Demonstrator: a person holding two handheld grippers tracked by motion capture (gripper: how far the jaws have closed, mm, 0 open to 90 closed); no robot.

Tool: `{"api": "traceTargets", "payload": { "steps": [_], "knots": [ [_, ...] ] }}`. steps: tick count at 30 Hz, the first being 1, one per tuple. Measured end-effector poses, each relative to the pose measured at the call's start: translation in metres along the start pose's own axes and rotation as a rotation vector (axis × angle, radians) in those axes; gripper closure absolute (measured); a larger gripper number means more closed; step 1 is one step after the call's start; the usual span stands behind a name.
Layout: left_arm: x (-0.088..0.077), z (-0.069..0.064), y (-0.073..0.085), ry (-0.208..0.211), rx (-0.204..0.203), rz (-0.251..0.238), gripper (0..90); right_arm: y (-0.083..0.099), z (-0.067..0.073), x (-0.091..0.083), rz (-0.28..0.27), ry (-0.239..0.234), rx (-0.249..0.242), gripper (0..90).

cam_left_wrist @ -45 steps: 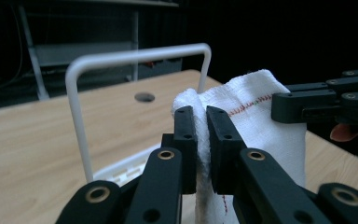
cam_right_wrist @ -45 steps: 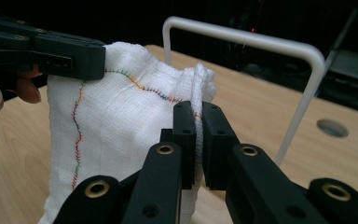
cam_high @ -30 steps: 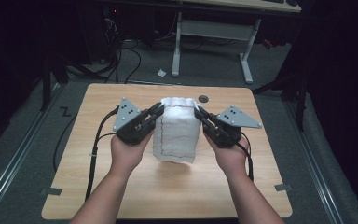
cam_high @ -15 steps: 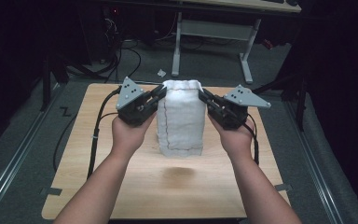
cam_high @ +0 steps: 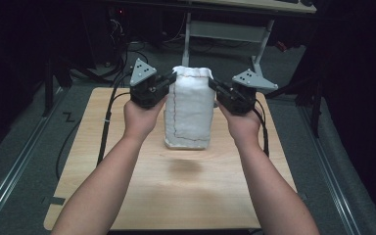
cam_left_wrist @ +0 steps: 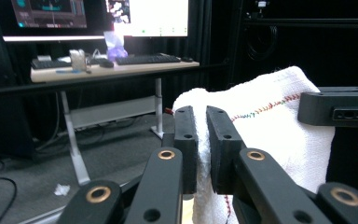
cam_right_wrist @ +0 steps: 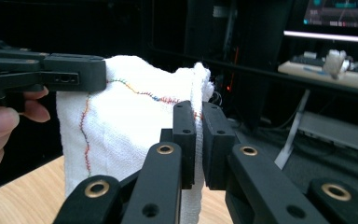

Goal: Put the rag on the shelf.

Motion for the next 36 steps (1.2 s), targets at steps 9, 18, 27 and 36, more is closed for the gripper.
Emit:
{"api": "traceTargets", "payload": {
  "steps": [9,18,27,36],
  "knots": [
    [0.026,0.015,0.000,-0.037,0.008,0.045,83.5,0.002,-0.026,0.032,0.043,-0.040,0.053,85.7],
    [0.040,0.026,0.000,-0.050,-0.024,0.056,83.5,0.000,-0.034,0.051,0.062,-0.034,0.046,85.7],
    [0.063,0.038,0.011,-0.086,-0.061,0.118,83.4,0.004,-0.040,0.072,0.111,-0.009,0.028,85.6],
    [0.084,0.047,0.021,-0.105,-0.045,0.226,83.3,0.018,-0.047,0.094,0.180,0.008,0.031,85.4]
  ]
}}
Point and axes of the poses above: each handheld gripper's, and its own axes: x roughly forward along the jaws, y roughly out of its underside, z roughly to its left, the point moved 1 cm from there along x, roughly forward along the jaws, and after that the axes turned 13 degrees about z, right-handed, at the moved point
